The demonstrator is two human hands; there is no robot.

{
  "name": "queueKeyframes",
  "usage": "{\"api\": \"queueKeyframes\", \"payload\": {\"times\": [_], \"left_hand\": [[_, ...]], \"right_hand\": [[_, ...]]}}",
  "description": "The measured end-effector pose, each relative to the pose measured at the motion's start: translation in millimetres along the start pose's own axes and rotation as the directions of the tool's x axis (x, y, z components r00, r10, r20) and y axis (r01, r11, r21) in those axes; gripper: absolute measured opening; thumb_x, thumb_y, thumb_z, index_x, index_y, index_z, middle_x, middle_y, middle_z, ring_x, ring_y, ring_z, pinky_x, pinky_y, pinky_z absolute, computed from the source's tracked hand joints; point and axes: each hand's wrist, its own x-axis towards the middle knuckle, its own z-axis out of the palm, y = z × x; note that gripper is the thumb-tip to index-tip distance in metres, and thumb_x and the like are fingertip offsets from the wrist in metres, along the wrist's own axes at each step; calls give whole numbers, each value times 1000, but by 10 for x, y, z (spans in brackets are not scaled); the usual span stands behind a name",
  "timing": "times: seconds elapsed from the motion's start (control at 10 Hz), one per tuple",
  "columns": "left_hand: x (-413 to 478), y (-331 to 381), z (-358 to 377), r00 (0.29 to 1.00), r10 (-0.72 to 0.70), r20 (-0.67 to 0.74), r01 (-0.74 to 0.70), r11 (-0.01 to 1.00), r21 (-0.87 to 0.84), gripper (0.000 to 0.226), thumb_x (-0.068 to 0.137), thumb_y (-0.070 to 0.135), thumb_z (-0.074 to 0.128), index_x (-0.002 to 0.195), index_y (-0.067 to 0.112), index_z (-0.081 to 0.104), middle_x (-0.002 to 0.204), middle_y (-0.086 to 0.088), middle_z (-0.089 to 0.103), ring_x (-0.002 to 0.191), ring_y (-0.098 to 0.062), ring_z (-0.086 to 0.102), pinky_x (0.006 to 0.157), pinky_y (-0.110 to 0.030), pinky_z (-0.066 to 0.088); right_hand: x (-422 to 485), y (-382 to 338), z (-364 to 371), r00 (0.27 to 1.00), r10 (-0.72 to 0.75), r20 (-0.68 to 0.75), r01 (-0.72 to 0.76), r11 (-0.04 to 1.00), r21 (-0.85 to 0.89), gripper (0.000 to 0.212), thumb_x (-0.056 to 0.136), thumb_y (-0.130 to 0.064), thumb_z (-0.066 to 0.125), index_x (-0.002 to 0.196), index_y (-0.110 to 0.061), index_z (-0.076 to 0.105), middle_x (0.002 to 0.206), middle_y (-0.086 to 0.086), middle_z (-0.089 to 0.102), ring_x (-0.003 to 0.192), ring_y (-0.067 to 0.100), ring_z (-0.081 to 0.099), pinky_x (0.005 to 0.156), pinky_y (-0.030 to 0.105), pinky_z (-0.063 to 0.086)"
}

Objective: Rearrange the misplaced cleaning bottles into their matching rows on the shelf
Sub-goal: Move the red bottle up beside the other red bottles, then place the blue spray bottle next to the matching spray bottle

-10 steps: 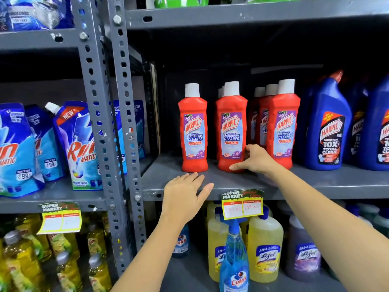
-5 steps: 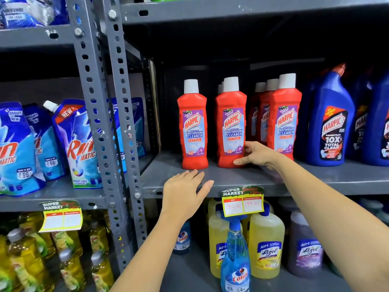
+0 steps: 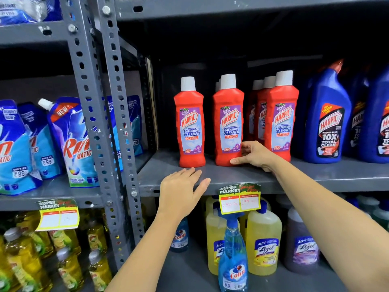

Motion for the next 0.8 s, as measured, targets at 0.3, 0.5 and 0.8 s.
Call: {"api": "queueKeyframes", "payload": {"times": [0.3,0.5,0.8], "left_hand": [[-8,-23,24,1000,4,-1,-4,1000,-10,51,94,52,42,102,14,75,103,-4,73,97,-21,68,80,-35,52],[-34,-27,-11,994,105,-30,-102,992,77,52,99,46,36,121,9,65,127,-9,62,126,-28,49,108,-53,28],[-1670,57,344,972,79,220,-80,997,-4,36,97,30,49,126,12,60,150,-13,36,141,-29,26,109,-56,25]], "right_hand": [[-38,-26,-5,999,36,23,-36,999,-20,56,70,-2,83,122,-5,64,117,14,71,108,22,66,103,39,49],[-637,-212,-23,959,-126,-253,70,973,-220,74,70,-25,85,135,-11,52,114,2,63,100,17,63,93,30,52],[-1999,726,585,836,-169,-523,154,985,-74,22,86,-6,71,90,-27,67,75,3,69,63,10,60,62,12,48]]}}
